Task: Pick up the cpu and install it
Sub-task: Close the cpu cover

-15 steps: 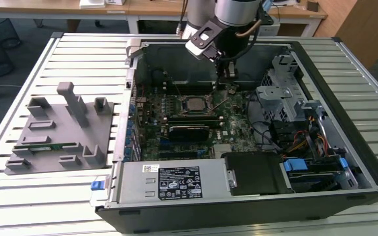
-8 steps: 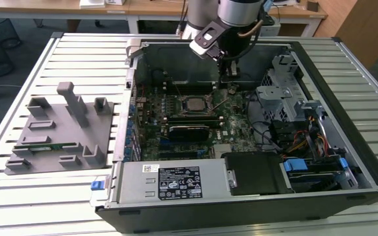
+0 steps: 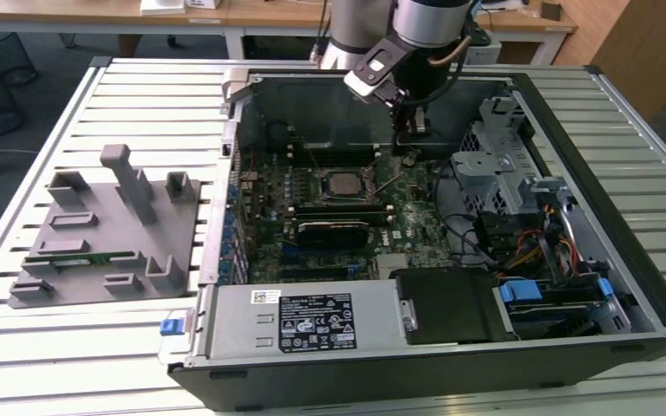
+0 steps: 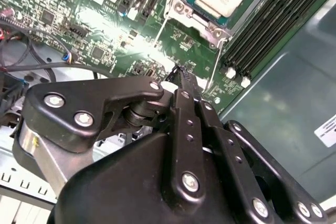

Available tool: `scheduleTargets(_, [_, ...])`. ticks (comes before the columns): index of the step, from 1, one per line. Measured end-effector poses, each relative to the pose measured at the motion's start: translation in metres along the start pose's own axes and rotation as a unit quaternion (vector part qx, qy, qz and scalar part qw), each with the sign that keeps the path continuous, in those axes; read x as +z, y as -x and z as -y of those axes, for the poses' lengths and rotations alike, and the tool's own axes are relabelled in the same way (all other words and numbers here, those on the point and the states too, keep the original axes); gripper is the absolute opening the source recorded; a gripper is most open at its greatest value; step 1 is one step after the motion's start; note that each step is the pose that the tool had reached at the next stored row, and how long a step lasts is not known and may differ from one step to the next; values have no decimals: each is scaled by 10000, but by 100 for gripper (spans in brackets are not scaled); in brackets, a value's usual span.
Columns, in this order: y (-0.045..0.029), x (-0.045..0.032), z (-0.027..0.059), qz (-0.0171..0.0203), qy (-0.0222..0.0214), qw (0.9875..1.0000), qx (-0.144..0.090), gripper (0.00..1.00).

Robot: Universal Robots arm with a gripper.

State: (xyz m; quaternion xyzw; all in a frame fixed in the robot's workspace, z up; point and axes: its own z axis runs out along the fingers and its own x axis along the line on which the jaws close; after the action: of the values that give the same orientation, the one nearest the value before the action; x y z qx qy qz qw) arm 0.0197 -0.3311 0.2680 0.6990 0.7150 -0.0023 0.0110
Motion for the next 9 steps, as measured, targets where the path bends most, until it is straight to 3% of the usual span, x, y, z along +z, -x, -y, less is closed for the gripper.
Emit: scheduleTargets(9, [-11,54,-139,-1,-2,10000,1,11])
